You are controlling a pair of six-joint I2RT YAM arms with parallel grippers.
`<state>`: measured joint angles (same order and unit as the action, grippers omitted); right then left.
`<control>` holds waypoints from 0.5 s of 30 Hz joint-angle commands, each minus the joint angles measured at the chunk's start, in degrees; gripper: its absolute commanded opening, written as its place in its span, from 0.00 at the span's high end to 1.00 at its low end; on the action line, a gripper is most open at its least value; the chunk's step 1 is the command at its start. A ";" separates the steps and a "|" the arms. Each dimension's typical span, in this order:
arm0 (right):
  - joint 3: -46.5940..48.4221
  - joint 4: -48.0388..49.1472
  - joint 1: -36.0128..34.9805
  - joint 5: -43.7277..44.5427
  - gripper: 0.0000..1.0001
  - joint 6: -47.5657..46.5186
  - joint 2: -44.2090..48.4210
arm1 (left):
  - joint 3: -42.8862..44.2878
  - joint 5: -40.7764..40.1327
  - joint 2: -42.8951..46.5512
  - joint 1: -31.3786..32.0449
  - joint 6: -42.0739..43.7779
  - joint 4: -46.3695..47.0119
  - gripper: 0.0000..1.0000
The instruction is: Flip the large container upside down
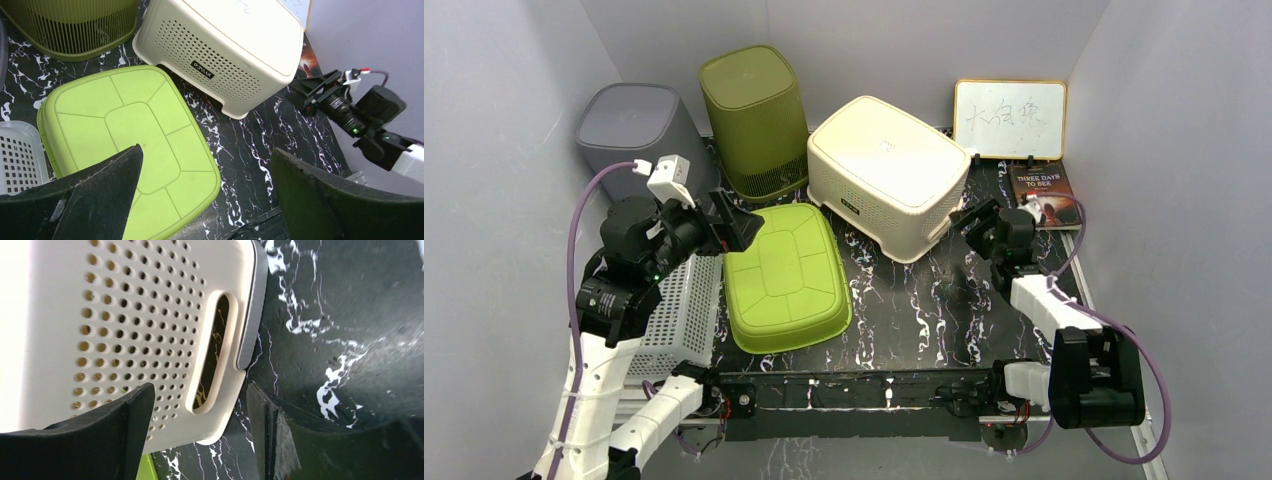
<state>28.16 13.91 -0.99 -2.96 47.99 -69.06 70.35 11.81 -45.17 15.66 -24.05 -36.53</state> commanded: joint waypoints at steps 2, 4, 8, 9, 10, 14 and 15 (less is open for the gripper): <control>15.45 -18.36 0.05 5.55 0.11 -15.18 3.26 | -1.43 0.84 -1.29 0.09 0.80 -0.31 0.02; 19.43 -22.69 -0.04 6.48 0.02 -18.38 3.38 | -2.17 0.93 -1.87 0.11 0.86 0.26 0.02; 23.22 -25.54 -1.43 8.21 0.02 -21.71 5.39 | -4.08 1.55 -2.82 0.11 0.30 1.89 0.01; 23.90 -25.97 -2.10 9.43 0.02 -21.79 5.89 | -4.46 1.74 -3.08 0.11 0.17 2.26 0.02; 24.67 -26.60 -3.05 10.37 0.02 -22.20 6.16 | -4.82 2.06 -3.35 0.12 0.03 2.57 0.02; 30.20 -30.54 -12.07 16.59 0.02 -27.55 4.25 | -5.62 2.92 -5.10 0.12 0.34 3.11 0.02; 32.09 -31.63 -15.20 19.07 0.02 -28.92 3.22 | -5.80 2.61 -5.38 0.10 0.60 3.10 0.02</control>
<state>52.99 -13.37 -7.44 7.84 26.24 -64.16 65.10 12.97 -49.84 15.66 -24.03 -35.33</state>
